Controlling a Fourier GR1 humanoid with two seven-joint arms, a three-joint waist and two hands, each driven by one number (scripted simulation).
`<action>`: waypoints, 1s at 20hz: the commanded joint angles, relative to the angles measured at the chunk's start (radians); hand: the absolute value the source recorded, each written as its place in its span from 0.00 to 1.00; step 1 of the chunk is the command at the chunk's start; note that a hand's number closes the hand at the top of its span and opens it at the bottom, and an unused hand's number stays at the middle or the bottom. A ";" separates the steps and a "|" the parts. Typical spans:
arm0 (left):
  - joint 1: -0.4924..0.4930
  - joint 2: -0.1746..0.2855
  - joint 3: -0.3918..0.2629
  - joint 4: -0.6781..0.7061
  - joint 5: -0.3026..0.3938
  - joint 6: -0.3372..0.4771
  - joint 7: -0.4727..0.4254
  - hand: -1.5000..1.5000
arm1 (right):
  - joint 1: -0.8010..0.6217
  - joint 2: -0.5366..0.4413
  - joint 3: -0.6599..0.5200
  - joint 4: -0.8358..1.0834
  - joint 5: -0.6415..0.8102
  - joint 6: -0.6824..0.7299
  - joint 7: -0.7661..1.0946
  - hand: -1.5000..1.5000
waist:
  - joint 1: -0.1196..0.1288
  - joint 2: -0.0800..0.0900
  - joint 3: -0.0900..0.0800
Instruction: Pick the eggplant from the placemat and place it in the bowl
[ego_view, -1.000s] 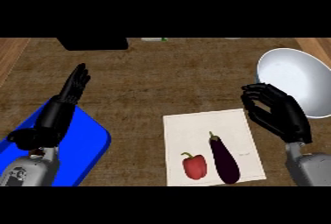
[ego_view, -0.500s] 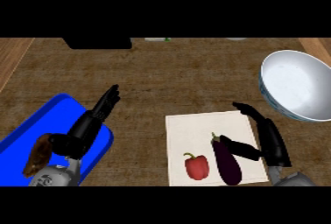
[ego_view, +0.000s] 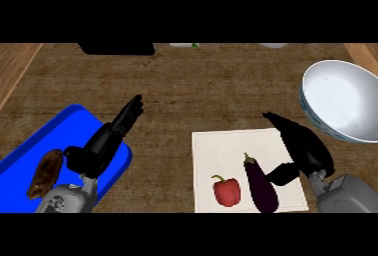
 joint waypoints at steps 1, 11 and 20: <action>0.002 -0.018 -0.033 -0.024 -0.018 0.008 0.020 0.50 | -0.058 -0.009 0.074 0.004 -0.079 0.275 0.212 0.00 | 0.019 0.002 0.000; 0.000 -0.044 -0.031 -0.001 -0.038 0.024 0.009 0.50 | -0.323 0.206 0.006 0.025 -0.438 0.555 0.730 0.00 | 0.006 0.002 0.003; -0.006 -0.012 0.038 0.042 0.003 -0.031 -0.013 0.50 | -0.300 0.210 0.122 0.023 -0.417 0.506 0.760 0.00 | -0.017 0.000 0.004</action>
